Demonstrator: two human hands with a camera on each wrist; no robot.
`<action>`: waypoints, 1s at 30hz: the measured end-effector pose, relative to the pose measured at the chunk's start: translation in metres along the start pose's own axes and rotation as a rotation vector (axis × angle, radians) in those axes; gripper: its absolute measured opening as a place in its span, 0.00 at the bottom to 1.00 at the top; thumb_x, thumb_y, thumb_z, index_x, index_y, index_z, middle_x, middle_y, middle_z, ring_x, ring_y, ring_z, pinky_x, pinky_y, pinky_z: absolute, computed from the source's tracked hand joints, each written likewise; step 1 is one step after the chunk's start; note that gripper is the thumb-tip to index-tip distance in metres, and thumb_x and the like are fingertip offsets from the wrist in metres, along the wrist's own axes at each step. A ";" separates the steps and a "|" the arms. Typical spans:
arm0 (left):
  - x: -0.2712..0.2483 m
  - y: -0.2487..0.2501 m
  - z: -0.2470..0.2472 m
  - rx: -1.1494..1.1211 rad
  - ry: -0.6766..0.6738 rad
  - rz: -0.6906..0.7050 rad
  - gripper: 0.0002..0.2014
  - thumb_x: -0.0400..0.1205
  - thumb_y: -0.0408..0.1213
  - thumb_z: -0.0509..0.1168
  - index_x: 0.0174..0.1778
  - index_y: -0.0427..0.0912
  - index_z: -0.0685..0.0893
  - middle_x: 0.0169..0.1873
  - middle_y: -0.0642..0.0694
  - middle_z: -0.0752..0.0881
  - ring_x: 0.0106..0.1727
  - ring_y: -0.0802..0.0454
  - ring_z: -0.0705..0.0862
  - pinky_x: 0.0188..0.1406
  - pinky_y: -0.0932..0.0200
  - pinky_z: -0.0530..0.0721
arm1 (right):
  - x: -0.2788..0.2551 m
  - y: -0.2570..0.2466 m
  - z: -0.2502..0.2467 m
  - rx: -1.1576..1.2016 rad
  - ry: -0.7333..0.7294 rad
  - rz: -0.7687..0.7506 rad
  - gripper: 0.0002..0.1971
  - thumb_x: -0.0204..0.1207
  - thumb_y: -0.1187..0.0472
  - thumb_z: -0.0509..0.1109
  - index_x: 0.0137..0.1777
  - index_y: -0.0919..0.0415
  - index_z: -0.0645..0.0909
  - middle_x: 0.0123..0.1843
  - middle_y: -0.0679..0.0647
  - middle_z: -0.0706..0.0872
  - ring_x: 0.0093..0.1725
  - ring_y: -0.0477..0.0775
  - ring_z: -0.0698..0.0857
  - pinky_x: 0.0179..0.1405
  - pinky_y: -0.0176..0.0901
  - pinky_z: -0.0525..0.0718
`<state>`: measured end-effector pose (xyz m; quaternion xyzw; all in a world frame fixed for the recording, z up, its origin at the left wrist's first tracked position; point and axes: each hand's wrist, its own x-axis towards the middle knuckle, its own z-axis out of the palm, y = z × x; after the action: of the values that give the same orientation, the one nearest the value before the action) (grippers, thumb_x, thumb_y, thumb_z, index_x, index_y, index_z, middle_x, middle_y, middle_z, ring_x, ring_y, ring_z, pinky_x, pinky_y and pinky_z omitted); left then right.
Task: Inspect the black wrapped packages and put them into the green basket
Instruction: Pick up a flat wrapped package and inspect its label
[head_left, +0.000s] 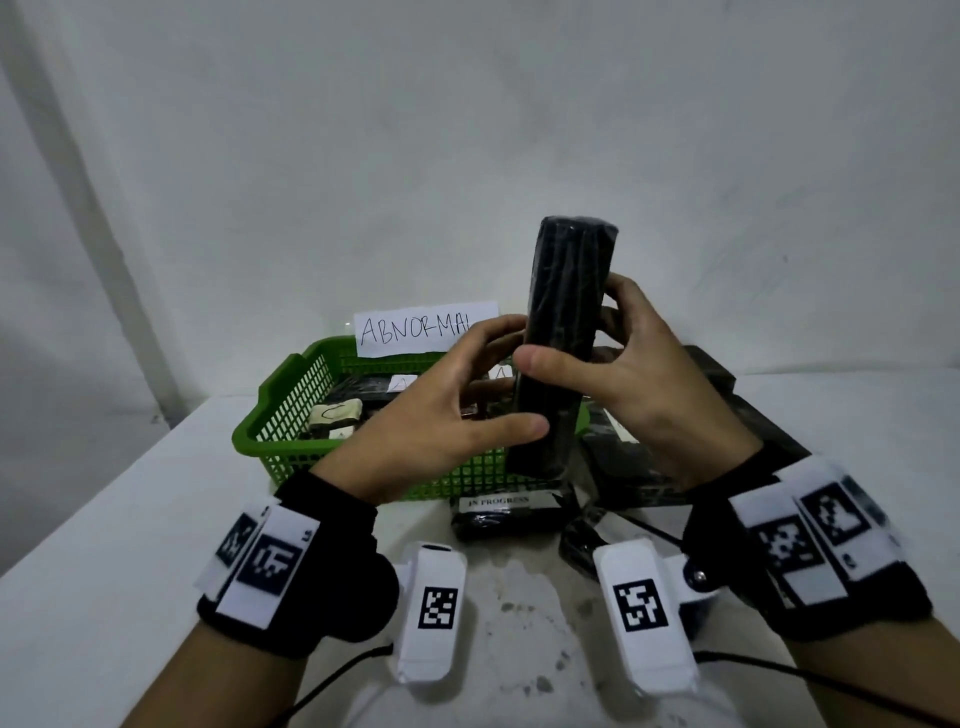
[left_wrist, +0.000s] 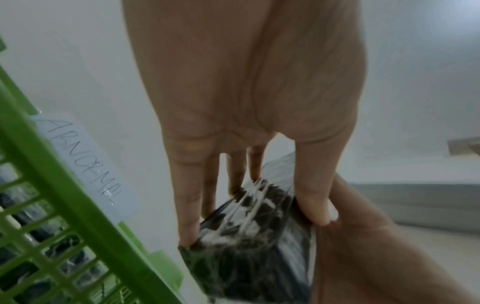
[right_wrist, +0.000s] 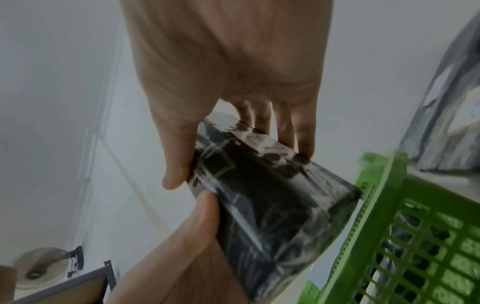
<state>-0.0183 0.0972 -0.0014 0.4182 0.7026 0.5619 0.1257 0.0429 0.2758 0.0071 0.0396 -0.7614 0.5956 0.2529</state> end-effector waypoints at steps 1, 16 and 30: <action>0.001 -0.002 0.000 0.026 0.015 0.015 0.40 0.74 0.41 0.76 0.80 0.60 0.66 0.78 0.61 0.74 0.75 0.59 0.78 0.72 0.55 0.79 | 0.000 -0.002 -0.001 0.017 -0.023 0.011 0.51 0.52 0.35 0.84 0.78 0.41 0.69 0.67 0.41 0.86 0.60 0.49 0.91 0.64 0.58 0.87; 0.003 0.000 0.008 -0.075 0.133 0.010 0.29 0.83 0.38 0.66 0.81 0.58 0.72 0.73 0.55 0.82 0.70 0.55 0.83 0.64 0.41 0.86 | -0.005 -0.018 0.002 0.261 0.087 -0.169 0.22 0.69 0.54 0.75 0.62 0.57 0.78 0.57 0.49 0.88 0.52 0.46 0.91 0.48 0.44 0.89; 0.003 0.009 -0.003 -0.345 0.289 -0.080 0.23 0.71 0.52 0.71 0.55 0.42 0.77 0.48 0.47 0.88 0.39 0.55 0.90 0.30 0.61 0.85 | 0.000 0.005 0.007 0.259 -0.177 -0.268 0.12 0.77 0.52 0.69 0.49 0.59 0.88 0.70 0.56 0.85 0.74 0.56 0.82 0.74 0.59 0.80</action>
<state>-0.0176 0.0974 0.0088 0.2774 0.6227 0.7225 0.1155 0.0391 0.2707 0.0016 0.2248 -0.6858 0.6436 0.2546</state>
